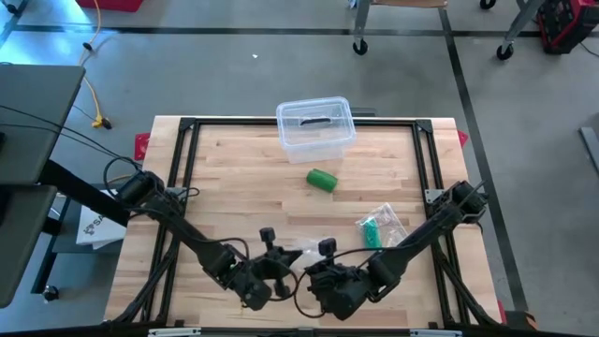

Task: Roll bandage
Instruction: Put the rolled green bandage into the transparent zip bag

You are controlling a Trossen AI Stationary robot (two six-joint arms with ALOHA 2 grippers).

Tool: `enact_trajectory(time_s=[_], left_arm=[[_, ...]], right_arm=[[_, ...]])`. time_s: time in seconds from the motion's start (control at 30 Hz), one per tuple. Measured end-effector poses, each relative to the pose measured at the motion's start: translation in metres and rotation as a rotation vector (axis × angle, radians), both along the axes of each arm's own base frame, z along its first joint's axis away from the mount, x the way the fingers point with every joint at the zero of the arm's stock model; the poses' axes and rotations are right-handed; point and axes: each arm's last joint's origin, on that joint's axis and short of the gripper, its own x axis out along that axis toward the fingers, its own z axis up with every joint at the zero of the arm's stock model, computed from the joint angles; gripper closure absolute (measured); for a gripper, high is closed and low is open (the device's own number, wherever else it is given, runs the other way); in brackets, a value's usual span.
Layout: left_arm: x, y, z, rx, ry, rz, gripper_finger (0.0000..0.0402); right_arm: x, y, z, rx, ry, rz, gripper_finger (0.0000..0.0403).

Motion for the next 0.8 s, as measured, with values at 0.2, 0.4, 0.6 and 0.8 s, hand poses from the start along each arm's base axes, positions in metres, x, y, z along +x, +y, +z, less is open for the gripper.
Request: enact_trajectory(time_s=[0.2, 0.4, 0.6, 0.8], left_arm=[[-0.001, 0.005, -0.001, 0.033, -0.025, 0.084, 0.0401], [-0.003, 0.003, -0.001, 0.051, -0.024, 0.085, 0.0401], [-0.009, 0.012, -0.009, 0.076, 0.053, 0.125, 0.0401], [-0.03, 0.027, -0.007, 0.023, 0.14, 0.205, 0.0401]], right_arm=[[-0.008, 0.002, 0.0, 0.025, 0.039, -0.06, 0.0342], [-0.016, 0.006, 0.004, -0.024, 0.012, -0.065, 0.0253], [-0.041, 0.002, 0.035, -0.024, -0.033, -0.096, 0.0223], [-0.074, -0.043, 0.042, -0.098, 0.134, -0.364, 0.0221]])
